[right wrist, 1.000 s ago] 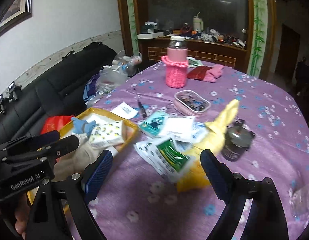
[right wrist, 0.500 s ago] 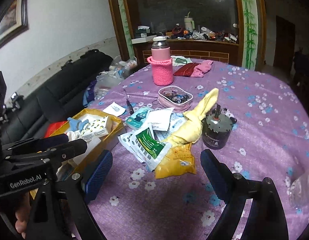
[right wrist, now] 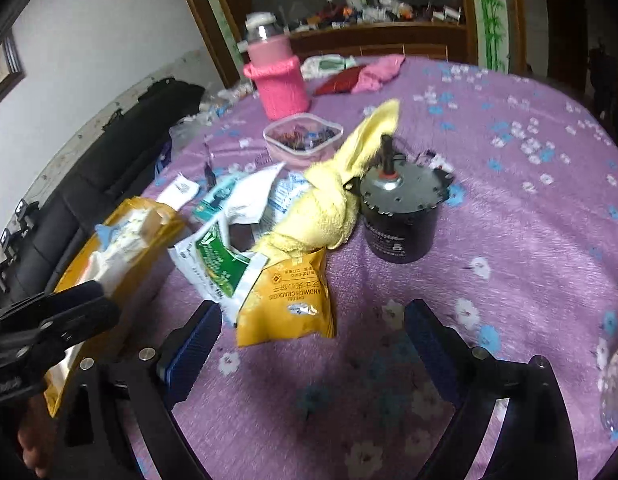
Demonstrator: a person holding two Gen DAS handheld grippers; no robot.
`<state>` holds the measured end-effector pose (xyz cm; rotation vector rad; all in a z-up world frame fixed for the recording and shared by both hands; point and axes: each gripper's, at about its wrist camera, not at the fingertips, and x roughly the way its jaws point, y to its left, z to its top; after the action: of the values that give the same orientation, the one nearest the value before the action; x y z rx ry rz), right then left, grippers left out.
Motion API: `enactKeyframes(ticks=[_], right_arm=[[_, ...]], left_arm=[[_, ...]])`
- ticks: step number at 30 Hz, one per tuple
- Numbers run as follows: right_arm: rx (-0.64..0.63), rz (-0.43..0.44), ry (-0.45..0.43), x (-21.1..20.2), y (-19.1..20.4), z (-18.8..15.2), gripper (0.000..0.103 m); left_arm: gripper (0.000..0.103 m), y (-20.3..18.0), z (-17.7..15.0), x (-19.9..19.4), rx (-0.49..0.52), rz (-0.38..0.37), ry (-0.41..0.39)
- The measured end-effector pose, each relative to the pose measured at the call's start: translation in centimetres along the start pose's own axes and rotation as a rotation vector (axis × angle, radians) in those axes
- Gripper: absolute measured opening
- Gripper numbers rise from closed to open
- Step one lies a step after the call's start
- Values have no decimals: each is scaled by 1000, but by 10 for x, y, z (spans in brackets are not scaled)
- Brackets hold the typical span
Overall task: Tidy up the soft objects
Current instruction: 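Move both tools back over the table items, then grasp the yellow cracker packet with the right tool while the left tool grasps a green-and-white sachet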
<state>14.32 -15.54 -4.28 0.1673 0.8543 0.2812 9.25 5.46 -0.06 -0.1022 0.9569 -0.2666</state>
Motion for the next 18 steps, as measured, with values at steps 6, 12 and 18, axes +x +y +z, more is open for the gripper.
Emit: enactKeyframes(ticks=[6,12,18], right_arm=[[-16,6,78,49,6,7,75],[-93,-29,43,58,17,7,60],[-51,-2,25,49,7,0,45]], left_arm=[[52,2,13,14,-37,-17,46],[52,-5,32,52,-74,-18,137],[52,-11,50,85,-132,20,208]])
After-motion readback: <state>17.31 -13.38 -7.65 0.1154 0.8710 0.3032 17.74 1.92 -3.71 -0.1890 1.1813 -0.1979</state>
